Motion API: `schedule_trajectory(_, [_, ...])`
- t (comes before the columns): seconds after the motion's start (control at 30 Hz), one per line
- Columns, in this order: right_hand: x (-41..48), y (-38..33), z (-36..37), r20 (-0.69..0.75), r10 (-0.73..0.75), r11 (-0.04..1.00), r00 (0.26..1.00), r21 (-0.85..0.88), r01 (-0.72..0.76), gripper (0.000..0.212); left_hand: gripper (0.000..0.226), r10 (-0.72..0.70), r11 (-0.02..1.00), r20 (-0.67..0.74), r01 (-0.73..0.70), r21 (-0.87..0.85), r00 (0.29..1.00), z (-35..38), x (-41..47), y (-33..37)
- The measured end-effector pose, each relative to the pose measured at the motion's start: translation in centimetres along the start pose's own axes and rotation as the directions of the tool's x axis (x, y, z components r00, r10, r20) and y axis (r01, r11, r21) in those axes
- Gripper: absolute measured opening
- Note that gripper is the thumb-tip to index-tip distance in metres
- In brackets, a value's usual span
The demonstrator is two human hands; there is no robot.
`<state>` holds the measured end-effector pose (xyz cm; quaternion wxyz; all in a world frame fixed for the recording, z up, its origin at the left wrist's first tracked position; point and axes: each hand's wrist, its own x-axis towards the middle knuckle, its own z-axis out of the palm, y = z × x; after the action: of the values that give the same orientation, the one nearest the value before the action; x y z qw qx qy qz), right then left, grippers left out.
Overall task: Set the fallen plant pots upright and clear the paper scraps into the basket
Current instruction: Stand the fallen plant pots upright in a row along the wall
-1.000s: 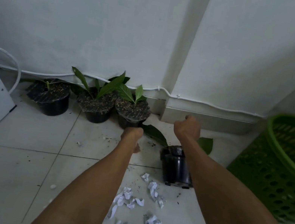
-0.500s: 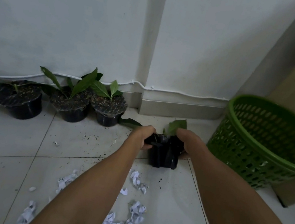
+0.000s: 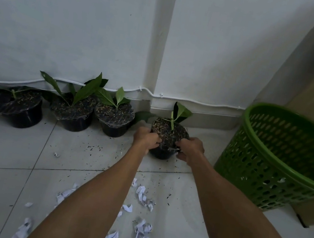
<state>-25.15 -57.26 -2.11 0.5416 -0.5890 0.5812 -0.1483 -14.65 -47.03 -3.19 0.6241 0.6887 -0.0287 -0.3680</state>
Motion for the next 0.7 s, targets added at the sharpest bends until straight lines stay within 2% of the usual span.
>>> schedule_trajectory(0.17, [2.0,0.2,0.7,-0.158,-0.113,0.993,0.981,0.007,0.115,0.053,0.028,0.022,0.997,0.003,-0.022,-0.070,1.000,0.8,1.5,-0.6])
schedule_trajectory(0.5, [4.2,1.0,2.3,-0.200,-0.213,0.977,0.957,-0.043,0.208,0.047,0.030,0.006,0.994,-0.016,-0.008,-0.106,1.000,1.4,4.3,-2.3])
schedule_trajectory(0.63, [4.2,0.5,3.0,-0.227,-0.203,0.979,0.953,-0.065,0.193,0.047,0.042,-0.002,0.996,0.002,0.002,-0.087,1.000,1.3,4.8,-2.1])
schedule_trajectory(0.7, [4.0,0.4,3.2,-0.223,-0.184,0.982,0.957,-0.073,0.171,0.051,0.037,-0.012,0.997,0.015,0.013,-0.074,1.000,1.1,5.0,-2.1])
